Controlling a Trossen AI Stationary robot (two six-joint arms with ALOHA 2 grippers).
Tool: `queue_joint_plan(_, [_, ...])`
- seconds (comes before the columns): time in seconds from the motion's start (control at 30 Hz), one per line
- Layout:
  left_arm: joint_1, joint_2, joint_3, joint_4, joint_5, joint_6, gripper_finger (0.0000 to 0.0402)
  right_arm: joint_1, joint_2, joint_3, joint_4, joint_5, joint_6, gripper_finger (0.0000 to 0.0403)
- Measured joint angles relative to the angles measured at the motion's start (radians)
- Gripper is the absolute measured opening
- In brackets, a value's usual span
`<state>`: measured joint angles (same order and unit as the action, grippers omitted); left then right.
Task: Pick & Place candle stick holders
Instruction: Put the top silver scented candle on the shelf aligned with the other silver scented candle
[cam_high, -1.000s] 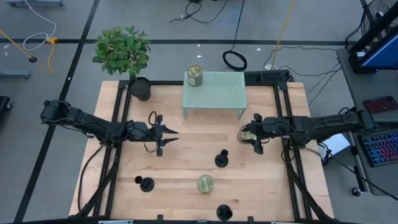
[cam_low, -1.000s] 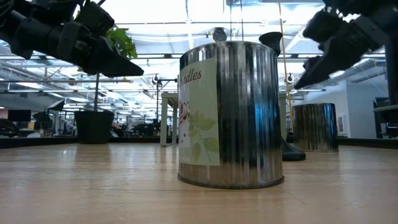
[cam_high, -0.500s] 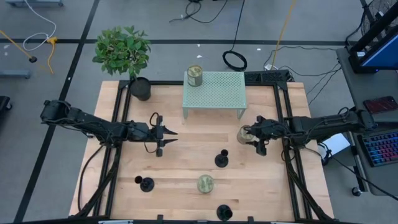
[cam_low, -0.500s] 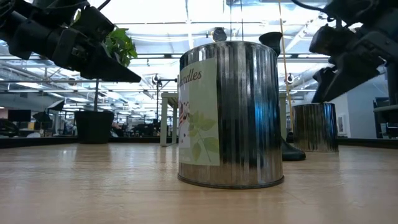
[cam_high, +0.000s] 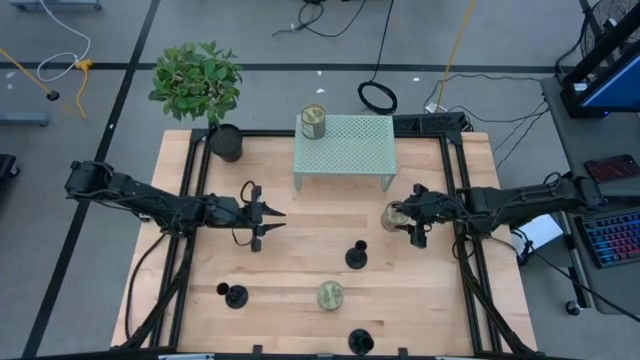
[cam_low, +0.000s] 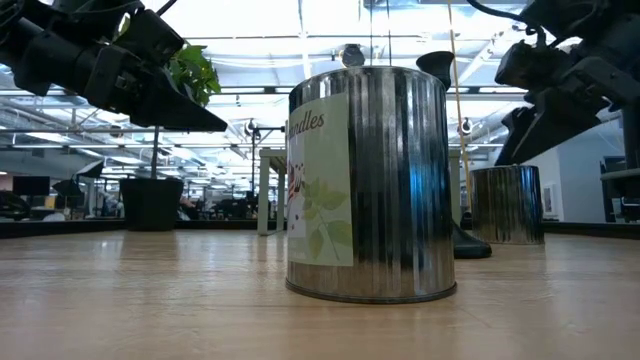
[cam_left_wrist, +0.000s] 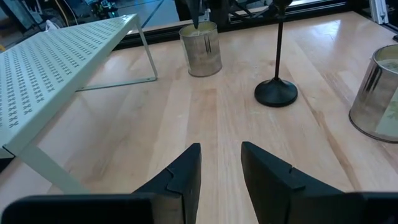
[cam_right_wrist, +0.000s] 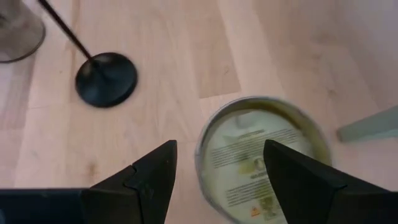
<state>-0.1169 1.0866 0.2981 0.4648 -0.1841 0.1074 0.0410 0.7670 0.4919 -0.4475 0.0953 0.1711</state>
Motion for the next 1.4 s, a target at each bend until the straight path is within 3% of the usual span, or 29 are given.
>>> queue_joint_plan(0.17, [0.0, 0.0, 0.0, -0.001, 0.0, 0.0, 0.0122, 0.0, 0.0, -0.068, 0.089, -0.099, -0.001, 0.0207])
queue_joint_plan(0.4, [0.0, 0.0, 0.0, 0.0, 0.0, 0.0, 0.0122, 0.0, -0.001, -0.155, 0.207, -0.062, -0.066, 0.0163])
queue_joint_plan(0.77, [0.0, 0.0, 0.0, 0.002, 0.0, -0.007, 0.0122, 0.001, -0.003, -0.154, 0.207, -0.044, -0.121, 0.0013])
queue_joint_plan(1.03, [0.0, 0.0, 0.0, 0.003, 0.0, -0.007, 0.0122, 0.001, 0.001, -0.134, 0.365, -0.084, -0.131, 0.0008])
queue_joint_plan(1.4, [0.0, 0.0, 0.0, 0.01, 0.0, 0.051, 0.0122, -0.002, 0.093, 0.136, 0.483, -0.048, -0.333, 0.0003])
